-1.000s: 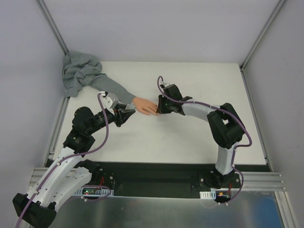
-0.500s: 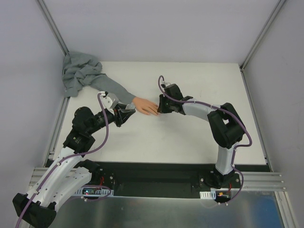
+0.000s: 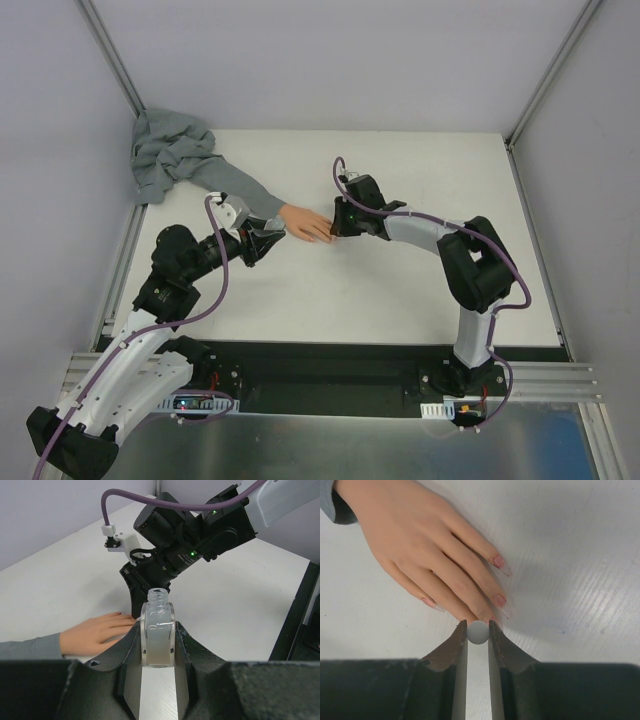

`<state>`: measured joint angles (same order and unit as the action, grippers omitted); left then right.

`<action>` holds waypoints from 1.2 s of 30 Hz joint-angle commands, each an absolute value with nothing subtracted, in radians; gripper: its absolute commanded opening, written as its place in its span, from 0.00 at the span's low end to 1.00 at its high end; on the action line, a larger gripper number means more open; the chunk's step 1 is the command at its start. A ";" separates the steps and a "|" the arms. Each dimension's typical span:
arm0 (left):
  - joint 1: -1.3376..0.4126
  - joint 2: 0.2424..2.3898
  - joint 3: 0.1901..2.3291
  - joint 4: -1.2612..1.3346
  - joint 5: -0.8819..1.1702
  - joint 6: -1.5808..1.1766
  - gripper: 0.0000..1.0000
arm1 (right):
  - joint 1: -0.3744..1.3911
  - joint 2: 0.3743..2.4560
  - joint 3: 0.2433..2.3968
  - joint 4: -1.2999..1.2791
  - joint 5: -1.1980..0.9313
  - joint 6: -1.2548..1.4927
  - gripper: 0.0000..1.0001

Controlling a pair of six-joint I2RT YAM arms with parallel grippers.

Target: Paint the nails

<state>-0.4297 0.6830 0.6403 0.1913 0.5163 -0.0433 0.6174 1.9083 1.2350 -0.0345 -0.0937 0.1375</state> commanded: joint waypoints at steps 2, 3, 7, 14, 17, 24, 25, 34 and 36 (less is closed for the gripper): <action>-0.414 0.675 0.641 0.256 0.543 -0.051 0.00 | 0.617 1.893 1.287 -0.012 -0.110 0.133 0.01; -0.414 0.676 0.640 0.256 0.543 -0.051 0.00 | 0.618 1.893 1.289 -0.012 -0.112 0.133 0.01; -0.414 0.676 0.641 0.258 0.546 -0.052 0.00 | 0.618 1.894 1.295 -0.023 -0.104 0.132 0.01; -0.413 0.675 0.641 0.256 0.545 -0.054 0.00 | 0.617 1.885 1.263 -0.025 -0.086 0.132 0.01; -0.413 0.675 0.641 0.256 0.546 -0.054 0.00 | 0.617 1.879 1.247 -0.026 -0.077 0.132 0.01; -0.413 0.680 0.641 0.256 0.546 -0.054 0.00 | 0.611 1.867 1.218 -0.026 -0.063 0.135 0.01; -0.413 0.680 0.641 0.256 0.546 -0.054 0.00 | 0.609 1.865 1.215 -0.028 -0.064 0.133 0.01; -0.413 0.677 0.641 0.256 0.548 -0.054 0.00 | 0.609 1.853 1.209 -0.031 -0.041 0.126 0.01; -0.413 0.680 0.641 0.258 0.549 -0.055 0.00 | 0.609 1.861 1.222 -0.032 -0.048 0.126 0.01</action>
<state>-0.4236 0.6834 0.6403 0.1978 0.5171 -0.0441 0.6121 1.9079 1.2125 -0.0360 -0.0647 0.1371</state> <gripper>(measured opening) 0.237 0.197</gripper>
